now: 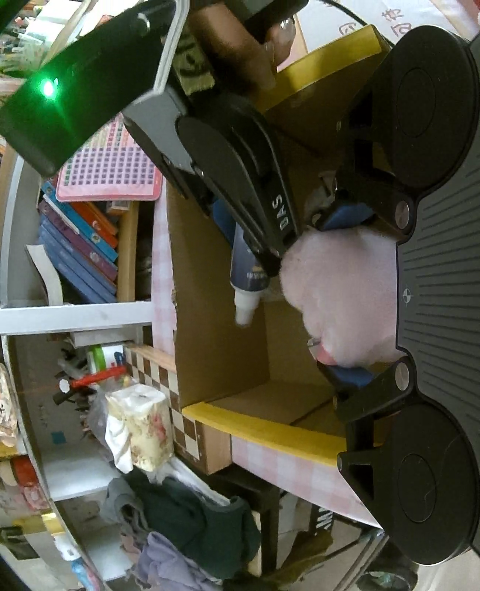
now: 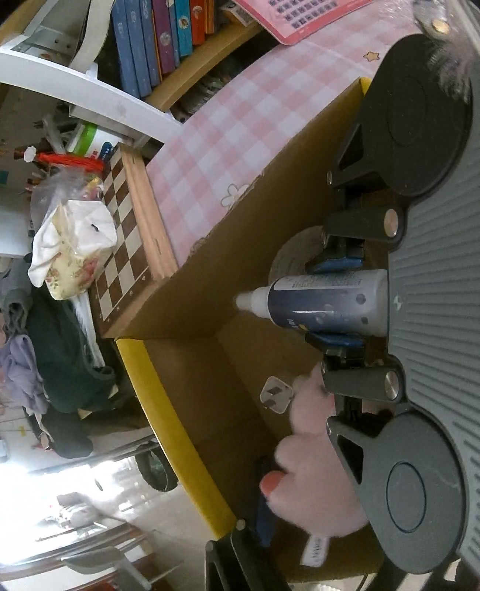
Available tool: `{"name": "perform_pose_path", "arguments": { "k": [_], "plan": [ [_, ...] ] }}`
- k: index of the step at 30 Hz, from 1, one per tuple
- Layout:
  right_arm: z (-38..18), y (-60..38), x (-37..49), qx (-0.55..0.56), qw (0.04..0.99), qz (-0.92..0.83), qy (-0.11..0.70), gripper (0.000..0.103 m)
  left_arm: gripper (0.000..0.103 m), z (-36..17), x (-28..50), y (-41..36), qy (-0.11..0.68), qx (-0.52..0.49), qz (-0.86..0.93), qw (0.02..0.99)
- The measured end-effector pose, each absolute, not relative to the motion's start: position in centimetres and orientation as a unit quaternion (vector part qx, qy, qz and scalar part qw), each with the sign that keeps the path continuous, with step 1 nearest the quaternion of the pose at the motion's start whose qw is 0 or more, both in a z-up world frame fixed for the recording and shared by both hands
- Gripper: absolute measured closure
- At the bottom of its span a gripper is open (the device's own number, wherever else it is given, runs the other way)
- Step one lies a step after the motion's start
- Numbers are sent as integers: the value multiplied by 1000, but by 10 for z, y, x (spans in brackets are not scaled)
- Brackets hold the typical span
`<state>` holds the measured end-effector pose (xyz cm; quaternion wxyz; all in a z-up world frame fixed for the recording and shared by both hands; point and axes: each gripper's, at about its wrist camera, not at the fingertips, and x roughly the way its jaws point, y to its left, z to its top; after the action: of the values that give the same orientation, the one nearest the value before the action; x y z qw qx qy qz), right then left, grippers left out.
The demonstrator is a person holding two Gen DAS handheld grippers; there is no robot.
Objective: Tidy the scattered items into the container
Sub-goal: 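Open the left tool to drop the plush toy while the right tool lowers the spray bottle into the box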
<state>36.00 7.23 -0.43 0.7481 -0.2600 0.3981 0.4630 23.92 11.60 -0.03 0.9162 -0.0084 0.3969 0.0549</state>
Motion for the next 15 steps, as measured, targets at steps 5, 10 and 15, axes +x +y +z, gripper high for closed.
{"name": "perform_pose_path", "arguments": {
  "k": [5,10,15],
  "plan": [
    [5,69,363,-233,761,465,389,61,29,6,238,114,380,-7,55,923],
    [20,59,362,-209,773,463,380,58,29,15,232,112,364,-4,52,930],
    [30,48,353,-189,784,456,376,58,29,27,220,109,347,0,46,937]
  ]
}}
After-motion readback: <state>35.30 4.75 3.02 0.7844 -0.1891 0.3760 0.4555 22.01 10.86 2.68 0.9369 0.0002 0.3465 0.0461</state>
